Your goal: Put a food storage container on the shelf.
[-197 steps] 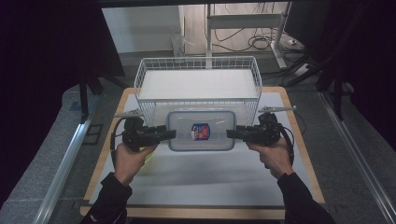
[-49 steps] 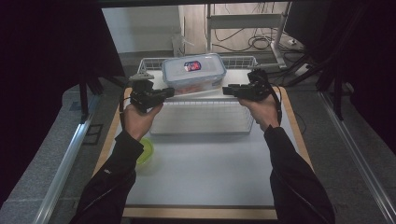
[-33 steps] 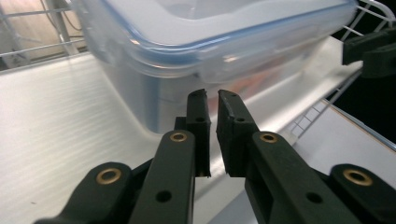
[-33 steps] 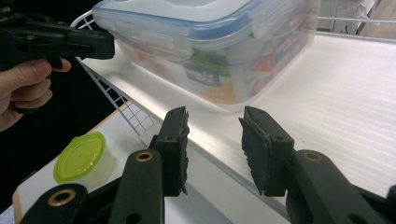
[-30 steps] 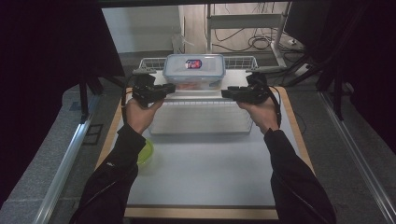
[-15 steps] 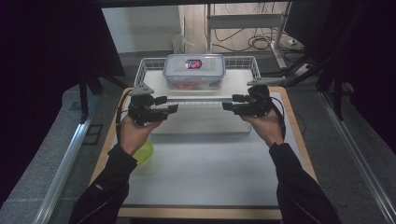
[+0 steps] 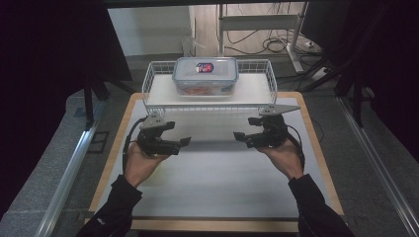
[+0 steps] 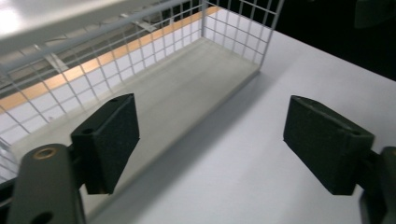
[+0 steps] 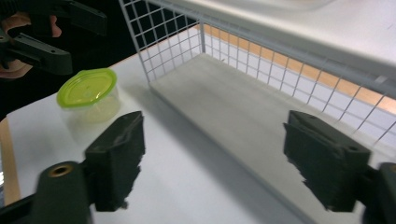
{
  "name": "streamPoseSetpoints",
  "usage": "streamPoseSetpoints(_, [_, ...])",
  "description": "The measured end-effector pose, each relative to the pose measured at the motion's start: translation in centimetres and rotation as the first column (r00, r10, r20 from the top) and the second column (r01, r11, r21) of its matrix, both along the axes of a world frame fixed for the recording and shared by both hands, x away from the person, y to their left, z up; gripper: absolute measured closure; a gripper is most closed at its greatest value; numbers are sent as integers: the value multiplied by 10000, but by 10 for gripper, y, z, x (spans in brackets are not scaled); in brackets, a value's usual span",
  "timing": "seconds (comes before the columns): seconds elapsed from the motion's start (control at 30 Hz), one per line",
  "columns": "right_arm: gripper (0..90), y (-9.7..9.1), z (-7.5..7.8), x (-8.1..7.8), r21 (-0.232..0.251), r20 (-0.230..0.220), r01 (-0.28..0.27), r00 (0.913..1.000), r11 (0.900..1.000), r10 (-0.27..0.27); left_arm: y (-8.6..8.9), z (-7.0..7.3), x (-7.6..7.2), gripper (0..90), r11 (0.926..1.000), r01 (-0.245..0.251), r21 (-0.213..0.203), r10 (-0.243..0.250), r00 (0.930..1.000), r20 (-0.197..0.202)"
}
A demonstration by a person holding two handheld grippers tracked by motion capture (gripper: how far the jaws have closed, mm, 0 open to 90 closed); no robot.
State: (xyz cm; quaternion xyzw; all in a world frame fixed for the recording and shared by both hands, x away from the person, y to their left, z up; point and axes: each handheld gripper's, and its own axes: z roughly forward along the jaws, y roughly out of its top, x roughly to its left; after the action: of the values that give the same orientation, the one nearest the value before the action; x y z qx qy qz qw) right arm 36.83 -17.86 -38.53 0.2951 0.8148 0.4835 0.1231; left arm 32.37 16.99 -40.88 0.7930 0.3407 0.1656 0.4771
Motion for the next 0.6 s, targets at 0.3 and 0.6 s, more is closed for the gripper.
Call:
streamPoseSetpoints(0.3, [69, -6, -23, -22, -66, 47, 86, 10000, 9999, -86, -2, -23, -33, 86, 9998, 207, -76, -206, 9998, 40])
streamPoseSetpoints(0.6, [8, -15, -47, -42, -193, -146, 75, 9999, 9998, -78, -2, -51, -60, 50, 9998, 201, -63, -201, 9998, -82])
